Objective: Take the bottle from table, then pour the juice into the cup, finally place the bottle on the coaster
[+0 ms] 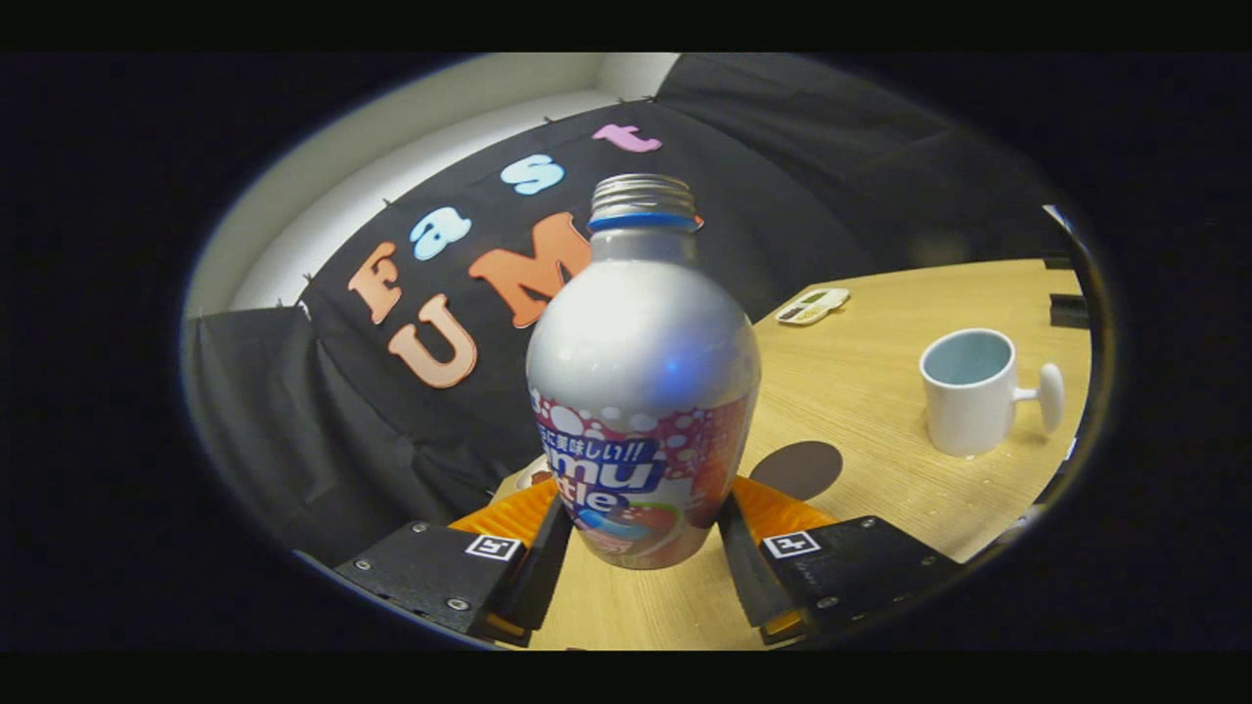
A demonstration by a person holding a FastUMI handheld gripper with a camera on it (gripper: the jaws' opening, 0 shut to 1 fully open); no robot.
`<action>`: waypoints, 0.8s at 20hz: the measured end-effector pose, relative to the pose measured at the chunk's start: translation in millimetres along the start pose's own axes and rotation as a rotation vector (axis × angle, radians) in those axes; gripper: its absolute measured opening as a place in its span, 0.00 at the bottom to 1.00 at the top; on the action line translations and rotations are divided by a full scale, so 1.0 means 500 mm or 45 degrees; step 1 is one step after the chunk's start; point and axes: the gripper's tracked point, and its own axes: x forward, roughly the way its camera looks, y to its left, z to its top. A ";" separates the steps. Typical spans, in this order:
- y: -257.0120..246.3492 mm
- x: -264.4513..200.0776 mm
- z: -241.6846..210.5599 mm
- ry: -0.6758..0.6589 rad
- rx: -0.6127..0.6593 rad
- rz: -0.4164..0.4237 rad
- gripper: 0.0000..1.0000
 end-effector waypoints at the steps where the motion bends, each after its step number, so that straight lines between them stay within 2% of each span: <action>1: -0.006 0.001 0.003 0.000 0.048 -0.007 0.75; 11: -0.058 0.017 0.022 0.011 0.451 -0.009 0.75; 16: -0.051 0.021 0.038 0.010 0.691 0.031 0.75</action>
